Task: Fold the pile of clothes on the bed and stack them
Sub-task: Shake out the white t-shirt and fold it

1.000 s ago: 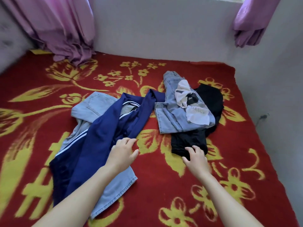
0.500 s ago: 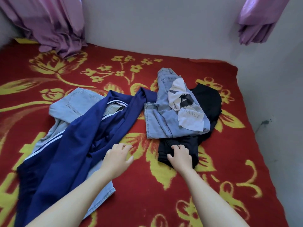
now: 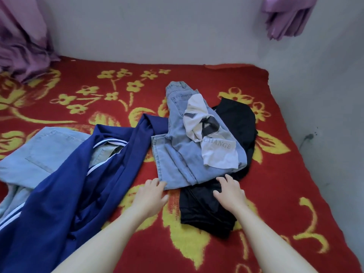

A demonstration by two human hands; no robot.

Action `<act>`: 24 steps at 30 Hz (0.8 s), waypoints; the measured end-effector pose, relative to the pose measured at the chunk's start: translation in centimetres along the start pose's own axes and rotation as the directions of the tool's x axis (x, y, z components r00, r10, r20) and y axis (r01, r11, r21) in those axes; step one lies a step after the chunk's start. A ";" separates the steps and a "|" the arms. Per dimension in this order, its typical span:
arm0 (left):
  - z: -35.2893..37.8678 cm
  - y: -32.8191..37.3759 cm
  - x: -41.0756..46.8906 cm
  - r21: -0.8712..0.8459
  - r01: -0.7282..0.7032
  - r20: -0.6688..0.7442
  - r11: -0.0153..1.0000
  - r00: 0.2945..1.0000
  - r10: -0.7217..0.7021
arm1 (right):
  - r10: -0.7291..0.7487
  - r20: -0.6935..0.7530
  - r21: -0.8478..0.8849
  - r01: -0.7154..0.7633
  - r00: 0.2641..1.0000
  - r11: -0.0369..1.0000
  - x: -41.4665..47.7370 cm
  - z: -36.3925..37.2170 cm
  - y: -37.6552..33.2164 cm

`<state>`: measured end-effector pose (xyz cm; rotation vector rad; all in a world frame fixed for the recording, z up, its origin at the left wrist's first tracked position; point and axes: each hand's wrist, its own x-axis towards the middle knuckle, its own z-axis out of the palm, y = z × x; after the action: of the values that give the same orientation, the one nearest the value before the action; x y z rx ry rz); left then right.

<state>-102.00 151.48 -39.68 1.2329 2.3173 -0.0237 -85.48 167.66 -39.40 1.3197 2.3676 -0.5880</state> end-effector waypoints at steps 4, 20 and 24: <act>1.4 -2.7 1.7 0.013 -0.014 0.016 1.000 1.000 0.014 | -0.002 -0.015 -0.039 0.001 1.000 0.999 4.4 1.0 -0.6; 4.7 -8.1 3.2 -0.144 0.030 -0.012 0.989 0.999 -0.032 | -0.023 -0.281 -0.097 -0.004 0.959 0.995 13.6 3.2 -1.8; 4.7 -7.2 3.3 -0.154 0.023 0.004 0.988 1.000 -0.023 | 0.020 -0.237 -0.061 -0.035 0.971 0.998 13.1 3.3 -2.0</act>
<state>-107.14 148.64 -46.85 1.1285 2.2842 0.1433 -93.30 174.33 -48.40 1.4622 2.5270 -0.3599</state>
